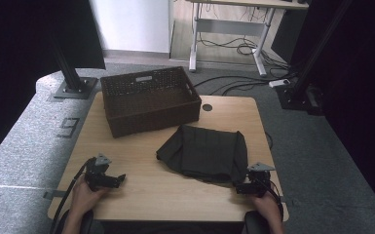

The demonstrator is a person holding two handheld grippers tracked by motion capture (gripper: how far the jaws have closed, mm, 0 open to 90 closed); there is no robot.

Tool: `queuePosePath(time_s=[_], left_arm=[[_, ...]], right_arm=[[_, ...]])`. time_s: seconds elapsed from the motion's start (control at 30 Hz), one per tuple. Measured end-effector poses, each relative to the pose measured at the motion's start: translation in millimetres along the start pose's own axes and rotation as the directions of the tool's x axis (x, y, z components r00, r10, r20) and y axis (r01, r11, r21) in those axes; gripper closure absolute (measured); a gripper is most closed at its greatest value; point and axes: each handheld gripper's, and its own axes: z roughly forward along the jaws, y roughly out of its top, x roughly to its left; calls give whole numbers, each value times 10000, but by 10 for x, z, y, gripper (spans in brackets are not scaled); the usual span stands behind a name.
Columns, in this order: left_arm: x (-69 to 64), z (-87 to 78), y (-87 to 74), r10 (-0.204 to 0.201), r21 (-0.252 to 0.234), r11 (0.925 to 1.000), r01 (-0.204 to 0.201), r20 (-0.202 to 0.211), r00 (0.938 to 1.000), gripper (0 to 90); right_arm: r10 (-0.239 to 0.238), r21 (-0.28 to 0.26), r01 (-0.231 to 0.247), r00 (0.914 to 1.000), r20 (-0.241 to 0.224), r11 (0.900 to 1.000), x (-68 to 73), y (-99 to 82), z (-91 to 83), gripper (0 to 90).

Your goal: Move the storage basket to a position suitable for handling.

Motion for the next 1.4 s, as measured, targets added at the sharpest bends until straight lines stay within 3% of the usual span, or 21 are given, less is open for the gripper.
queuePosePath(time_s=[0.63, 0.87, 1.0, 1.13, 1.27, 1.4], left_arm=[[-65, 8, 11, -29, 14, 10000, 29, -16, 10000, 0], [-109, 16, 47, 20, 228, 9997, -20, 13, 10000, 0], [-120, 30, 98, 10, 425, 9991, -13, 81, 10000, 5], [-160, 49, 170, 147, 483, 9987, -163, 333, 9993, 14], [-211, 47, 282, 384, 284, 9988, -399, 516, 9979, 24], [-242, 49, 433, 433, -78, 9991, -428, 838, 9955, 39]], right_arm=[[-90, -6, 90, 9999, -105, 10000, -10, -8, -8, 0], [-106, 100, 107, 9999, -131, 9999, -9, -10, -24, 0], [-219, 341, 219, 9998, -19, 9992, -13, 8, -51, 0], [-155, 269, 161, 9996, -224, 9995, -9, 52, -123, 0], [-144, 143, 150, 9992, -370, 9998, 9, 108, -198, 0], [193, -103, -199, 9980, -600, 9997, 21, 188, -284, 0]])
